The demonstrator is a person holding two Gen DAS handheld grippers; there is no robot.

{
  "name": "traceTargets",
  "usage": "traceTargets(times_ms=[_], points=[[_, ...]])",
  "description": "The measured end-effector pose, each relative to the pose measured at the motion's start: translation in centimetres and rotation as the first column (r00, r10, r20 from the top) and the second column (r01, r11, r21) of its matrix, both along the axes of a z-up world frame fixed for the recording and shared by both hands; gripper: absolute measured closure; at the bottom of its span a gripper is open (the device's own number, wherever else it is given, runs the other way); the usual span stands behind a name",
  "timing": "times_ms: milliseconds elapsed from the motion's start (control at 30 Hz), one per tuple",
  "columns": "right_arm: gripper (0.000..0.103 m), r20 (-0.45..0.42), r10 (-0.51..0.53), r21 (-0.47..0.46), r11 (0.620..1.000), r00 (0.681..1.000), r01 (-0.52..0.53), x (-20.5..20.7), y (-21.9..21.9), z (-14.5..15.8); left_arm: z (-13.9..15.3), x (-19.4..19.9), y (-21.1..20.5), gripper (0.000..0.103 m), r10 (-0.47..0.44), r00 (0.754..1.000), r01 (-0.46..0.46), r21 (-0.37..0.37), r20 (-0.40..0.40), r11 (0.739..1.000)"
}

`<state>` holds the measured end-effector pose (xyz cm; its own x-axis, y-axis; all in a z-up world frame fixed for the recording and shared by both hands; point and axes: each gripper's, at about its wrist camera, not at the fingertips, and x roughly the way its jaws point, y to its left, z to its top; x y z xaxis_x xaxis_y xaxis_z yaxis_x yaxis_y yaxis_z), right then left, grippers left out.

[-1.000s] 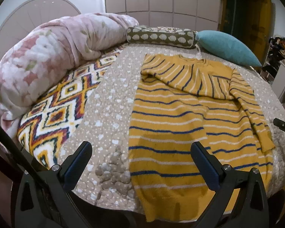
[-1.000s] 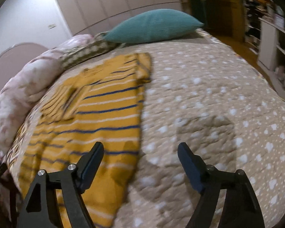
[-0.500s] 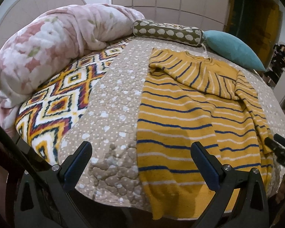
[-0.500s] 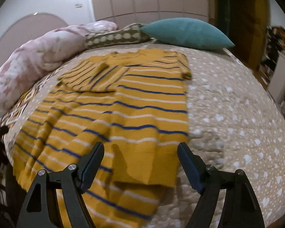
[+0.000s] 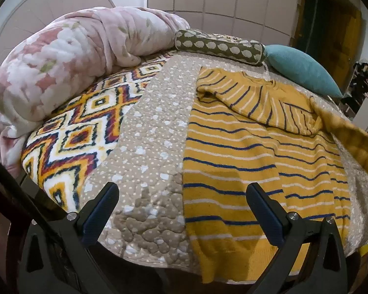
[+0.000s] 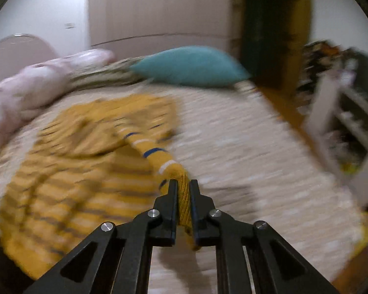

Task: Fold small clothes
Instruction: 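Grasp the sweater sleeve cuff with the right tool and lift it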

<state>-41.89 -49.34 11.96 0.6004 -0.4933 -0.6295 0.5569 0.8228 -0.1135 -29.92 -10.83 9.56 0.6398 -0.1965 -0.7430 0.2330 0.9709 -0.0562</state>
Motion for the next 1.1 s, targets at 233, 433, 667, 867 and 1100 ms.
traceTargets(times_ms=[233,433,667,867,1100], points=[[0.093,-0.019,-0.268,0.006,0.963,0.963,0.268,-3.5,-10.8,2.3,0.0,0.0,0.4,0.0,0.007,1.0,-0.007,-0.014,-0.004,1.0],[0.093,-0.04,-0.344,-0.066,0.938,0.938,0.341,-2.5,-13.5,3.0,0.1,-0.2,0.1,0.0,-0.009,1.0,0.009,-0.007,0.013,1.0],[0.093,-0.04,-0.286,-0.244,0.932,0.957,0.269,3.0,-10.2,7.0,0.2,-0.4,1.4,0.0,-0.002,1.0,0.003,-0.041,0.023,0.999],[0.093,-0.135,0.044,-0.499,0.86,0.99,-0.106,14.3,3.7,9.0,0.0,-0.3,3.5,0.0,0.016,1.0,-0.014,-0.088,0.025,0.996],[0.093,-0.373,0.401,-0.554,0.627,0.837,-0.548,26.4,24.8,0.5,-0.2,-0.5,8.2,0.0,0.095,0.994,-0.09,-0.105,0.045,0.99]])
